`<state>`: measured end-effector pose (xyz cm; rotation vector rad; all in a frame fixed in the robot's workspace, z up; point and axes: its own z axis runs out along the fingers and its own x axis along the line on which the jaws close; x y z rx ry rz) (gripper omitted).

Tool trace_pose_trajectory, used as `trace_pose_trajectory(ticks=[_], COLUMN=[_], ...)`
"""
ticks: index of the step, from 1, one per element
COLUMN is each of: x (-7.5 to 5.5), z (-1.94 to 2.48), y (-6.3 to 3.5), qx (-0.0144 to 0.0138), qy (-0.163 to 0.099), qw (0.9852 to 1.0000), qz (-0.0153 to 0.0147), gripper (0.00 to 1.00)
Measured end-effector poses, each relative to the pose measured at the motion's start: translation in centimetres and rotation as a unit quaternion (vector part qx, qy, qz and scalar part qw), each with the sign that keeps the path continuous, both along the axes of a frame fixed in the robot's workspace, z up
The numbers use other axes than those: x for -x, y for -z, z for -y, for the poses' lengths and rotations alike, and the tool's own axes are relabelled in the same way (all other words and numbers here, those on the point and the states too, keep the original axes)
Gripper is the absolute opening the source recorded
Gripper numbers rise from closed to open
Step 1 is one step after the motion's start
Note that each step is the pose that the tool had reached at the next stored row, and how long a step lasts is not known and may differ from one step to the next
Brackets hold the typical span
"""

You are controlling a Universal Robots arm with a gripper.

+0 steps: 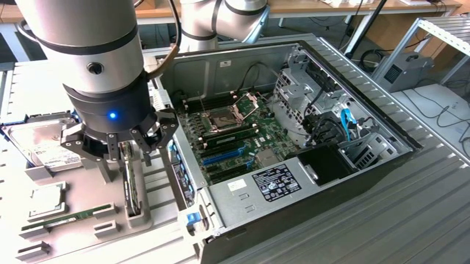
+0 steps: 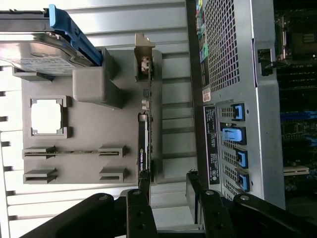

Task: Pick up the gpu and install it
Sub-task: 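Pick up the gpu and move the gpu toward the slot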

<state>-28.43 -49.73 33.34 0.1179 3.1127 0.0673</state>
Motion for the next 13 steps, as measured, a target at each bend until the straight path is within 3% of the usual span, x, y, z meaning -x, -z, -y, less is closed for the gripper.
trace_pose_trajectory(ticks=[13], x=[0.00], z=[0.00], y=[0.26], qx=[0.0000], qy=[0.000], qw=[1.0000], qz=[0.0000], gripper=[0.42])
